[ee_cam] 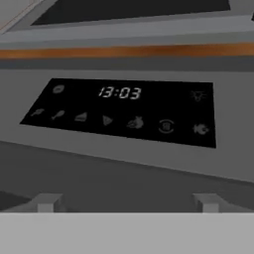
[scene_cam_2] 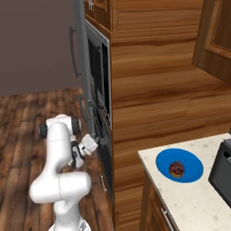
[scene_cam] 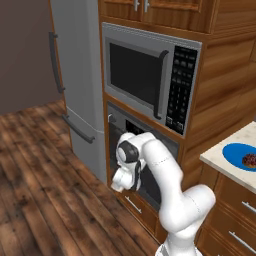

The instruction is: Take the baked cake out of the oven and place it on the plate for cooling. Then close the oven door.

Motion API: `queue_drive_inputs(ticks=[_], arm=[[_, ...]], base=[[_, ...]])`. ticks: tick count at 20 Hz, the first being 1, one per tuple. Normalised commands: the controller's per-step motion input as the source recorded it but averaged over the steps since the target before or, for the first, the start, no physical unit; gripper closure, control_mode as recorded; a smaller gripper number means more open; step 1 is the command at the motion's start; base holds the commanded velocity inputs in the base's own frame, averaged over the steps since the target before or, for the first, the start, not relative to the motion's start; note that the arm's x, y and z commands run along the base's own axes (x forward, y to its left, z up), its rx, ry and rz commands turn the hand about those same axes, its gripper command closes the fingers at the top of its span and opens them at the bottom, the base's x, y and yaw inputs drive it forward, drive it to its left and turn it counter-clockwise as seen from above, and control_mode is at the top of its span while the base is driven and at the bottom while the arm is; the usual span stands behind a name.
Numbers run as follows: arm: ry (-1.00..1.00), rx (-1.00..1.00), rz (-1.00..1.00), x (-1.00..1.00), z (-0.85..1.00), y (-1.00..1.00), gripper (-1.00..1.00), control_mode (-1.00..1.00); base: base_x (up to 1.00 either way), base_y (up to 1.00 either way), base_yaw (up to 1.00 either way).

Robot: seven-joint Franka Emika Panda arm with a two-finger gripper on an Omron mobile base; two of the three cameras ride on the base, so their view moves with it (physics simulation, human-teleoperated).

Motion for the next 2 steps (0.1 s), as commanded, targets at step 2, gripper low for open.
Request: queue_drive_inputs(ticks=[2], arm=[[0.34,0.05,-0.09,0.38,0.0,0.0,-1.0,-1.0]], base=[[0.0,0.0,0.0]])
